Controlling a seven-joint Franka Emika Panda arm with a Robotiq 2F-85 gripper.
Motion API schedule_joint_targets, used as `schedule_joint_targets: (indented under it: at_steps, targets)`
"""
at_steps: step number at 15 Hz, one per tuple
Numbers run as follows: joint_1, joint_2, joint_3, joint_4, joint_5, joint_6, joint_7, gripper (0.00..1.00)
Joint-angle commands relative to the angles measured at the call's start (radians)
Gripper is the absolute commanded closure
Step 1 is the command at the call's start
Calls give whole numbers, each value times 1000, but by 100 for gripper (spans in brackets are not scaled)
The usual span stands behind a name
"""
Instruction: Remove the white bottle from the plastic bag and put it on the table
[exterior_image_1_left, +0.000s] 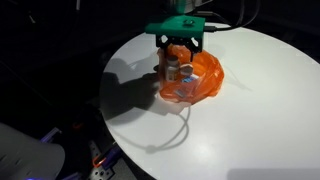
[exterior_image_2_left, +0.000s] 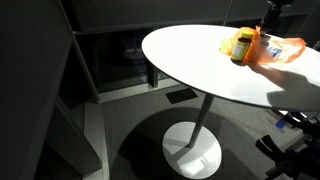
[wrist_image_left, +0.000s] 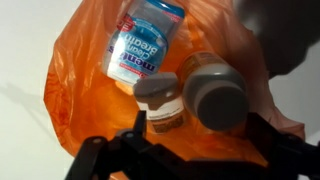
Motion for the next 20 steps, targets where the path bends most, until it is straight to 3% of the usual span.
schedule_joint_targets:
  at_steps: [1,13,20]
  targets:
    - [-8,-36,13,-5,-68,-33,97,0]
    - [-18,-55,4,-6,-176,-71,273,0]
    - [-35,-44,-2,-4,-190,-65,290,0]
